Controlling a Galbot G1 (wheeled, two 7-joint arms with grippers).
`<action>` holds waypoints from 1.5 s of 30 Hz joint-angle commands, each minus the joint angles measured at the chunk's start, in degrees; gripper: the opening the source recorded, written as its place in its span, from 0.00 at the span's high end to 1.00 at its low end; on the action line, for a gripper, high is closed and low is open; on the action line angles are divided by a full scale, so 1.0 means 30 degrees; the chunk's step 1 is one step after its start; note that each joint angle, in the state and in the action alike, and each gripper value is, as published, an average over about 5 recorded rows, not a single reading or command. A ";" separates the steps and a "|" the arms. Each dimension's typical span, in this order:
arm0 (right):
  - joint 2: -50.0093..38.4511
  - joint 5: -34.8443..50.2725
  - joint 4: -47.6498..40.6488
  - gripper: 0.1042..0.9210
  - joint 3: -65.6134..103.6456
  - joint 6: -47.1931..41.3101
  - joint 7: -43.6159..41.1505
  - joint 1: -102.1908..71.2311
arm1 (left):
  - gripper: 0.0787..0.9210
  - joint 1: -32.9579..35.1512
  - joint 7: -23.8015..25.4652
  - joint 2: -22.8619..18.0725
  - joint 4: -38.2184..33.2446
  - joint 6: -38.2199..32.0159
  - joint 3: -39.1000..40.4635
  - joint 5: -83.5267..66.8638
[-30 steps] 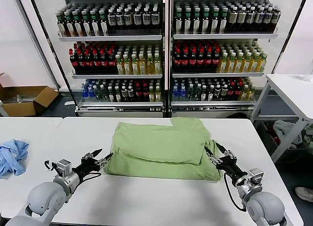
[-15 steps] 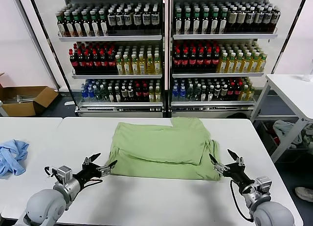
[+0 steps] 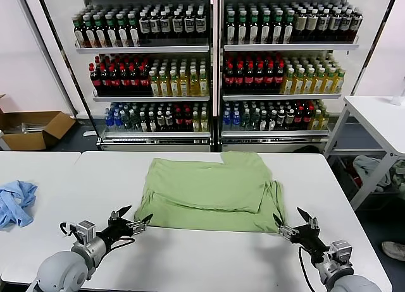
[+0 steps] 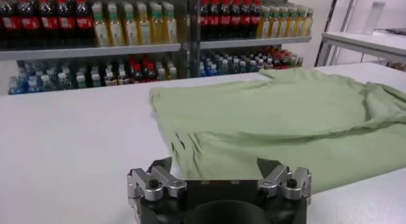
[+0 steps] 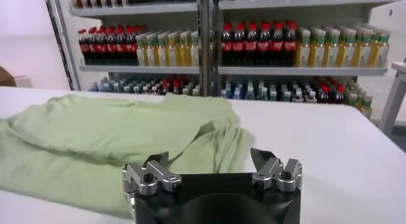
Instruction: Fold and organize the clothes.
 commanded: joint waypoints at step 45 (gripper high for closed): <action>-0.0710 0.0043 0.3186 1.00 0.0308 -0.1274 -0.0021 -0.4585 | 0.98 0.4880 -0.0389 0.1007 -0.3255 0.2041 -0.1988 0.0057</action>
